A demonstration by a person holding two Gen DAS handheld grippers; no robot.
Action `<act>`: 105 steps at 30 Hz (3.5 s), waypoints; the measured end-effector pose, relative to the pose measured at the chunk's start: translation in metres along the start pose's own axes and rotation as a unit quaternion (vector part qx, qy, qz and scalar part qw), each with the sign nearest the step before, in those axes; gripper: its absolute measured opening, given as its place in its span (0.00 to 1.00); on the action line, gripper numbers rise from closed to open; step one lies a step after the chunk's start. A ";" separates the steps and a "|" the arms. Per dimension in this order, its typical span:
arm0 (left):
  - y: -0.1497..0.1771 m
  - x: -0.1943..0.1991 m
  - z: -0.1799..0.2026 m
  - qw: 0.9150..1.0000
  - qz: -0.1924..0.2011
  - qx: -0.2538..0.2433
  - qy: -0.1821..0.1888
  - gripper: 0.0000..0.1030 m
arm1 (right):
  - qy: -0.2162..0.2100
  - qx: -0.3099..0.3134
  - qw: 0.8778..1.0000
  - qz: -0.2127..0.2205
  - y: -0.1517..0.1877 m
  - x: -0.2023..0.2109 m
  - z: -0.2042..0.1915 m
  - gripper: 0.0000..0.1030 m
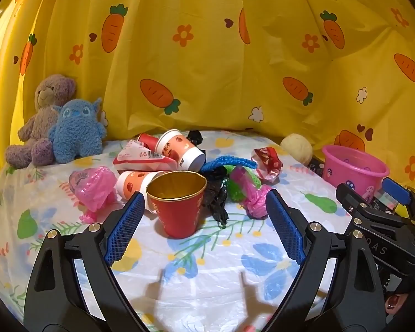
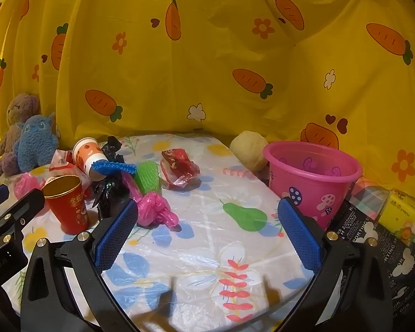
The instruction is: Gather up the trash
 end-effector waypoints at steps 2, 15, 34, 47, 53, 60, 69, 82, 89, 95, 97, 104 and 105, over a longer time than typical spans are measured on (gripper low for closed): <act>-0.001 0.000 -0.001 1.000 -0.001 0.000 -0.001 0.85 | 0.000 0.000 1.000 0.000 0.000 0.000 0.000 0.95; -0.004 -0.004 -0.012 1.000 -0.001 0.014 -0.009 0.85 | -0.004 0.003 1.000 0.000 -0.001 -0.001 -0.003 0.95; -0.005 -0.006 -0.014 1.000 -0.002 0.016 -0.011 0.85 | -0.007 0.005 1.000 0.003 -0.001 -0.002 -0.008 0.95; -0.006 -0.006 -0.016 1.000 -0.001 0.017 -0.010 0.85 | -0.008 0.005 1.000 0.002 0.001 -0.003 -0.009 0.95; -0.007 -0.006 -0.018 1.000 0.001 0.018 -0.008 0.85 | -0.009 0.005 1.000 0.002 0.002 -0.003 -0.011 0.95; -0.007 -0.007 -0.018 1.000 0.001 0.019 -0.008 0.85 | -0.010 0.005 1.000 0.003 0.002 -0.003 -0.011 0.95; -0.007 -0.007 -0.013 1.000 0.003 0.018 -0.007 0.85 | -0.011 0.004 1.000 0.003 0.003 -0.004 -0.012 0.95; -0.008 -0.008 -0.012 1.000 0.002 0.019 -0.005 0.85 | -0.014 0.002 1.000 0.004 0.005 -0.005 -0.014 0.95; -0.007 -0.011 -0.016 1.000 0.004 0.026 0.000 0.85 | -0.020 0.003 1.000 0.000 0.006 -0.008 -0.016 0.95; -0.002 -0.012 -0.038 0.999 0.007 0.044 -0.007 0.85 | -0.037 0.007 0.999 -0.003 0.007 -0.015 -0.021 0.94; -0.001 -0.014 -0.047 0.999 0.006 0.052 -0.008 0.85 | -0.041 0.010 0.999 -0.005 0.008 -0.018 -0.025 0.93; 0.004 -0.030 -0.055 0.999 -0.006 0.048 0.008 0.85 | -0.053 0.011 0.998 -0.015 0.009 -0.032 -0.033 0.92; 0.005 -0.034 -0.055 0.999 -0.011 0.046 0.011 0.85 | -0.054 0.011 0.998 -0.016 0.009 -0.034 -0.034 0.92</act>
Point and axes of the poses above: each gripper's, at about its wrist camera, not at the fingertips, and x roughly against the way its jaws point, z to its right, y to its underside, the point moved 3 cm from there along -x, roughly the way its jaws point, and after that the axes turned 1 degree about -y, right-handed, at the moved point
